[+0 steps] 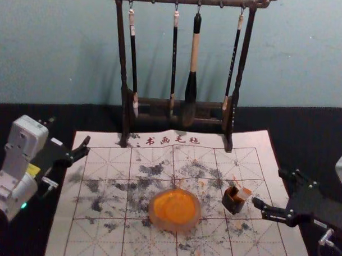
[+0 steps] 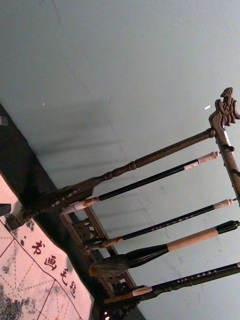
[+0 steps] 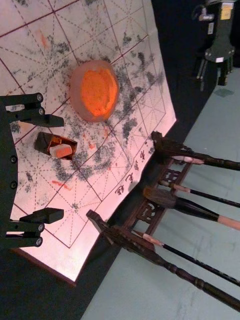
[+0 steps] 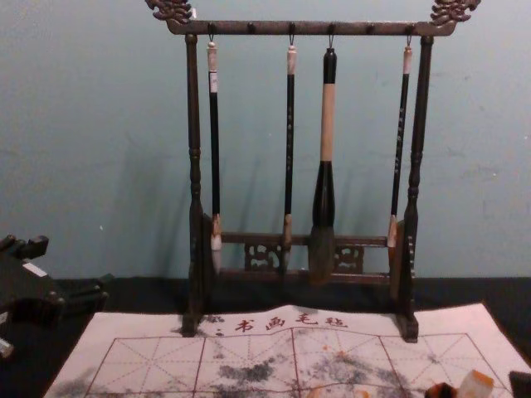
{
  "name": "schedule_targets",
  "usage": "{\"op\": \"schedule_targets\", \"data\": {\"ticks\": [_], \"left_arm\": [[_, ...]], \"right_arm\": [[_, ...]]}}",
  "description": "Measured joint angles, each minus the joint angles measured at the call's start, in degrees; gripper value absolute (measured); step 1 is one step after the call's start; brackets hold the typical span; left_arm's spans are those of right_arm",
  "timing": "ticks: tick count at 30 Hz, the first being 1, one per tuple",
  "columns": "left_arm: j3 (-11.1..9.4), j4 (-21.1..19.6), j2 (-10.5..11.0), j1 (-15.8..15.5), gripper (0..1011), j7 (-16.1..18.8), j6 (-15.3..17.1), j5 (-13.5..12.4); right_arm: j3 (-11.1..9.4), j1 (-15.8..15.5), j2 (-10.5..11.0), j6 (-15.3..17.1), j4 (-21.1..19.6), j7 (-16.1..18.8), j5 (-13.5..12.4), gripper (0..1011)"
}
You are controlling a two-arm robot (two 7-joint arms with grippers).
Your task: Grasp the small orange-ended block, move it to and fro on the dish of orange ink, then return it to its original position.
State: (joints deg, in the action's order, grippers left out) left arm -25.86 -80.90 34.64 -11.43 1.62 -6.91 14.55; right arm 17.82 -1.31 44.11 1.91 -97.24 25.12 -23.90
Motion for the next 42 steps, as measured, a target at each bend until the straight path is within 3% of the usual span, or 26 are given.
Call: {"op": "schedule_targets", "data": {"ticks": [15,42], "left_arm": [[0.0,0.0,0.0,0.0,1002,0.0,0.0,0.0],[0.0,0.0,0.0,0.0,1002,0.0,0.0,0.0]], "right_arm": [[1.95,4.41,-3.44,0.67,4.82,3.01,4.35,1003],[3.41,8.43,-6.24,2.28,8.84,6.52,6.68,1003]]}}
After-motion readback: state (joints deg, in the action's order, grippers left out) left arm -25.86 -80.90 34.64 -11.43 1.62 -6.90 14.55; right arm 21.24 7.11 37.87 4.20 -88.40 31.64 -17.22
